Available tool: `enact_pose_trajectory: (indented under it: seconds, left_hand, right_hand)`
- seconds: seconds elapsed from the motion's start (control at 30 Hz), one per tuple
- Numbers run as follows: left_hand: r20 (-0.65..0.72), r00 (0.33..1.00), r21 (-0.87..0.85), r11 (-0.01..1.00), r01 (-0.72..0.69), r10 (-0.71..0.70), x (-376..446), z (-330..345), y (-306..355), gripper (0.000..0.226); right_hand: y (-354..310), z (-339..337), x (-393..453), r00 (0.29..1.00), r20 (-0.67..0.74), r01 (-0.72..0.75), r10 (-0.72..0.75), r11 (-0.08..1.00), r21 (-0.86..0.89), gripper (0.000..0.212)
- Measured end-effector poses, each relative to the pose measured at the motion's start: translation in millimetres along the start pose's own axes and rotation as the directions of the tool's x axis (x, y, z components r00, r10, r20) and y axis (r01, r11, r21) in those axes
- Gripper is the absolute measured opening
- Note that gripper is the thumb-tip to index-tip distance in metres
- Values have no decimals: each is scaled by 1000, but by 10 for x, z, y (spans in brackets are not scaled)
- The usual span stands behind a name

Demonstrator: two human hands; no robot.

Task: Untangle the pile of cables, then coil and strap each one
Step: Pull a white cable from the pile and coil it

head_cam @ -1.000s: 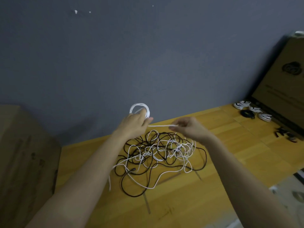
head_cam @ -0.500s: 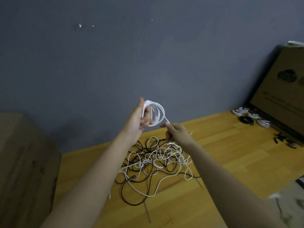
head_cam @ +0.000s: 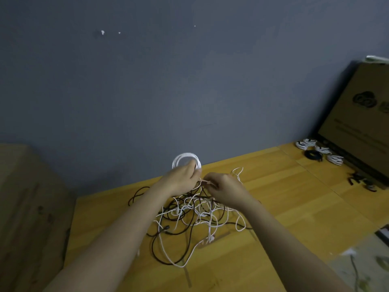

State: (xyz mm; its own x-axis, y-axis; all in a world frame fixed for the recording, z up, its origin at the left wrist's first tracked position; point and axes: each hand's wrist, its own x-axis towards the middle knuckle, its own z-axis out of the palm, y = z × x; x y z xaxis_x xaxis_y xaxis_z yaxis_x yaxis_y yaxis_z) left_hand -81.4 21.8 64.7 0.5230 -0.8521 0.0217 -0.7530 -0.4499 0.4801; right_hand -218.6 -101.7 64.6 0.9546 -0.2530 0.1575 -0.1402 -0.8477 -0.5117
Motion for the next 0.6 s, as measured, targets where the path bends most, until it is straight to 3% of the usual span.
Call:
enact_pose_trajectory:
  seconds: [0.1, 0.2, 0.3, 0.43, 0.5, 0.6]
  left_hand:
    - [127, 992, 44, 999, -8, 3, -13, -127, 67, 36]
    - [159, 982, 2, 995, -104, 102, -41, -261, 155, 37]
    - [83, 989, -223, 969, -103, 124, -27, -343, 211, 36]
    - [11, 998, -729, 684, -37, 65, 60, -434, 354, 30]
    - [-113, 993, -796, 595, -110, 32, 155, -534, 468, 30]
    - [-254, 967, -798, 564, -213, 5, 309, -720, 645, 31]
  right_hand:
    - [272, -125, 53, 988, -69, -136, 135, 991, -14, 11]
    - [452, -135, 64, 965, -167, -188, 204, 976, 109, 2]
    - [490, -90, 63, 926, -244, -240, 288, 948, 209, 17]
    - [380, -173, 142, 909, -224, -278, 351, 912, 303, 37]
    - [309, -263, 202, 921, -180, -260, 345, 890, 375, 30]
    - [193, -365, 288, 934, -159, -201, 321, 836, 510, 18]
